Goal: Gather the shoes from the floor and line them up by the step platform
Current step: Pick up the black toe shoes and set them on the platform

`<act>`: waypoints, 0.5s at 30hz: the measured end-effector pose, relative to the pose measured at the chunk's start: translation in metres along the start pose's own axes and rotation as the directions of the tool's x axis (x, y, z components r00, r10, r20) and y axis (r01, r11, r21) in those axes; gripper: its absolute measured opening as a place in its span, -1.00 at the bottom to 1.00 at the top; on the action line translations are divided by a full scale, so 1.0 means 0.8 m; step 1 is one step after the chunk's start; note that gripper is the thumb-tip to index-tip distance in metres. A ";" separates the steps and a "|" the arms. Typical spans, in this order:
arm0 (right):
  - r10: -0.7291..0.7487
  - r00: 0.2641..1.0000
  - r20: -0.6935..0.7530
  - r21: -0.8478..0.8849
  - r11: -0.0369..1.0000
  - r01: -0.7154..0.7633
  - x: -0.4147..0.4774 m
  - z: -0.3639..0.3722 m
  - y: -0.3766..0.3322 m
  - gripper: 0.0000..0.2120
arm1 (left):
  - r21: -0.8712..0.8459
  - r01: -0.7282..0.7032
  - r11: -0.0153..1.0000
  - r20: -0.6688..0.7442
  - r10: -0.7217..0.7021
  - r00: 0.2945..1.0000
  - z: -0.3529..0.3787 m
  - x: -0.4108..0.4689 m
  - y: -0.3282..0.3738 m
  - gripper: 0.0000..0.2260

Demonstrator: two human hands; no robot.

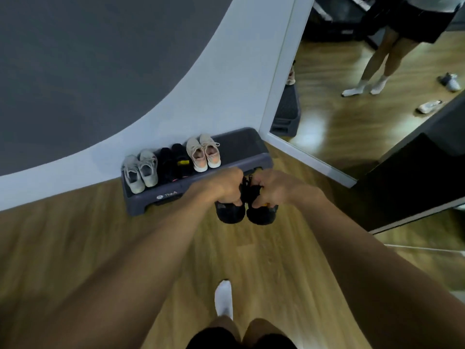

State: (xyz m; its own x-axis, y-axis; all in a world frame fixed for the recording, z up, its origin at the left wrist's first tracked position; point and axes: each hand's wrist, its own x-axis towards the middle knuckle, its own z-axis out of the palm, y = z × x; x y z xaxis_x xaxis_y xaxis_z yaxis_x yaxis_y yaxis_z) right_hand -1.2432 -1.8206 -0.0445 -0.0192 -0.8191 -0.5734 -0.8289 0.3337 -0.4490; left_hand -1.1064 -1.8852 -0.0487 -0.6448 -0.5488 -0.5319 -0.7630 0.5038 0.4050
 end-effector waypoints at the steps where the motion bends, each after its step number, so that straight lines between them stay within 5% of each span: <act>1: -0.012 1.000 -0.014 -0.020 1.000 0.011 0.019 -0.016 0.006 -0.79 | 0.001 0.001 1.000 -0.005 -0.001 1.000 -0.010 0.024 -0.002 -0.74; 9: -0.026 1.000 0.007 -0.124 0.992 0.026 0.178 -0.123 0.058 -0.68 | -0.026 0.011 1.000 -0.093 -0.013 0.996 -0.078 0.195 -0.015 -0.76; 15: -0.029 0.995 0.098 -0.370 0.927 0.064 0.316 -0.175 0.107 -0.70 | -0.078 0.079 0.994 -0.142 -0.089 0.986 -0.088 0.330 -0.034 -0.75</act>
State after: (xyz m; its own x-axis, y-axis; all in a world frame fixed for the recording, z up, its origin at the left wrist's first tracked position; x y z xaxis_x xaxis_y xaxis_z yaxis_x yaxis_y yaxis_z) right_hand -1.3971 -2.0648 -0.1317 0.0598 -0.7790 -0.6242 -0.9763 0.0846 -0.1992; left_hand -1.2592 -2.0908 -0.1480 -0.5743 -0.6805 -0.4551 -0.8125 0.4056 0.4187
